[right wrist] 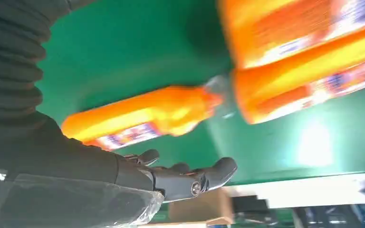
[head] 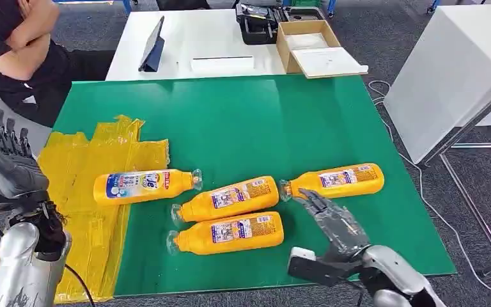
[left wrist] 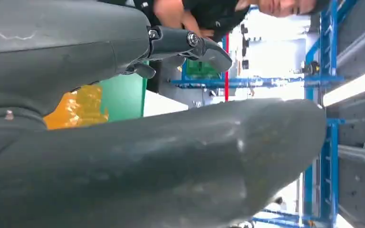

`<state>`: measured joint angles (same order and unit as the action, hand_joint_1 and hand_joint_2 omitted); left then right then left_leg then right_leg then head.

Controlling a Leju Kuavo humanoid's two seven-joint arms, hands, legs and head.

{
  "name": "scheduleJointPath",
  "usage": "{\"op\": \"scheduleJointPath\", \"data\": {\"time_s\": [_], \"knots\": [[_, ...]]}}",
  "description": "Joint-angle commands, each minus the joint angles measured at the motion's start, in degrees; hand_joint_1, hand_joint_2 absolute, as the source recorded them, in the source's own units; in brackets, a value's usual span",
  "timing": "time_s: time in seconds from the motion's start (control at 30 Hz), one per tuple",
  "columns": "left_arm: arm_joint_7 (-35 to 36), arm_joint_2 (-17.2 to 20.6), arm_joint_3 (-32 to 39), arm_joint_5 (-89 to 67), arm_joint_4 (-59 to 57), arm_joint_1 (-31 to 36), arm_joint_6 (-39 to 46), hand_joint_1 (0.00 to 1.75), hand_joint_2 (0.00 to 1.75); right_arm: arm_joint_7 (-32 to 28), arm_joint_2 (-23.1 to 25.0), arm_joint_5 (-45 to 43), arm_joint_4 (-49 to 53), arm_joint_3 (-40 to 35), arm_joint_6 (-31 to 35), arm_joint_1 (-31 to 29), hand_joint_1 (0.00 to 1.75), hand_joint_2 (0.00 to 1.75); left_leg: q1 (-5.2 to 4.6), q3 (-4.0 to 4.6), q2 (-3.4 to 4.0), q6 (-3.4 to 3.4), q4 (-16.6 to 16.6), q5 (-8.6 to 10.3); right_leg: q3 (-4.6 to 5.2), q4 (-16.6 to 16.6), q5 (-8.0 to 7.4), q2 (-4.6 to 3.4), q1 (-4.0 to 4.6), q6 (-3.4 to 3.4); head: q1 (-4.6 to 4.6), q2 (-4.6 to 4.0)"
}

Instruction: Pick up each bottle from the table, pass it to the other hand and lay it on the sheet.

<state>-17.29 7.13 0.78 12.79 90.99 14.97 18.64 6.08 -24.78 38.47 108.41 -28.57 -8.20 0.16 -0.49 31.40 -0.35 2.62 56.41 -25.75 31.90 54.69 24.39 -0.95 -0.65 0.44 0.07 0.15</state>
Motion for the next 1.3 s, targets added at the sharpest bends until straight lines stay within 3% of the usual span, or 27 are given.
{"op": "scheduleJointPath", "data": {"time_s": [0.03,0.2,0.4,0.9,1.1,1.3], "knots": [[1.4,0.2,-6.1,0.1,-7.5,6.3,0.9,0.00,0.00,3.0,12.6,3.3,-6.3,-9.8,-2.8,-8.5,0.00,1.75,0.08,-0.15,0.10,-0.25,0.0,-0.02,-0.12,0.0,-0.01,0.00,0.08,-0.11,-0.02,0.00],[1.8,-0.1,-7.2,0.4,-8.5,8.3,2.7,0.00,0.00,2.5,13.9,1.7,-10.1,-13.8,-4.4,-12.1,0.00,1.75,0.06,-0.04,0.01,-0.15,0.0,0.04,-0.05,0.0,-0.05,0.04,0.07,-0.04,-0.02,0.00],[2.7,-0.4,-7.0,0.5,-10.1,11.5,3.5,0.00,0.00,7.3,16.8,2.9,-14.4,-16.1,-6.5,-16.5,0.00,1.75,0.05,-0.05,0.06,-0.17,0.0,0.05,-0.05,0.0,-0.04,0.01,0.06,-0.06,0.00,0.00],[3.4,-1.6,-7.2,-0.2,-12.1,12.9,3.6,0.00,0.00,10.7,15.4,5.6,-21.2,-15.1,-8.5,-17.7,0.00,1.75,0.05,-0.06,-0.09,-0.21,0.0,0.07,-0.14,-0.1,-0.03,0.18,0.05,-0.05,0.00,0.00],[2.3,-1.0,-6.1,0.4,-15.0,14.6,4.7,0.00,0.00,8.7,16.1,5.9,-29.7,-16.0,-9.7,-21.5,0.00,1.75,0.05,-0.08,-0.04,-0.29,0.0,0.08,-0.14,0.0,-0.05,0.17,0.05,-0.07,0.00,0.00],[1.1,-0.4,-5.0,1.3,-16.3,14.6,4.9,0.00,0.00,7.5,15.1,6.0,-31.6,-18.5,-10.2,-24.6,0.00,1.75,0.04,-0.12,0.06,-0.27,0.0,0.03,-0.13,0.0,-0.02,0.06,0.03,-0.09,0.00,0.00]]}}
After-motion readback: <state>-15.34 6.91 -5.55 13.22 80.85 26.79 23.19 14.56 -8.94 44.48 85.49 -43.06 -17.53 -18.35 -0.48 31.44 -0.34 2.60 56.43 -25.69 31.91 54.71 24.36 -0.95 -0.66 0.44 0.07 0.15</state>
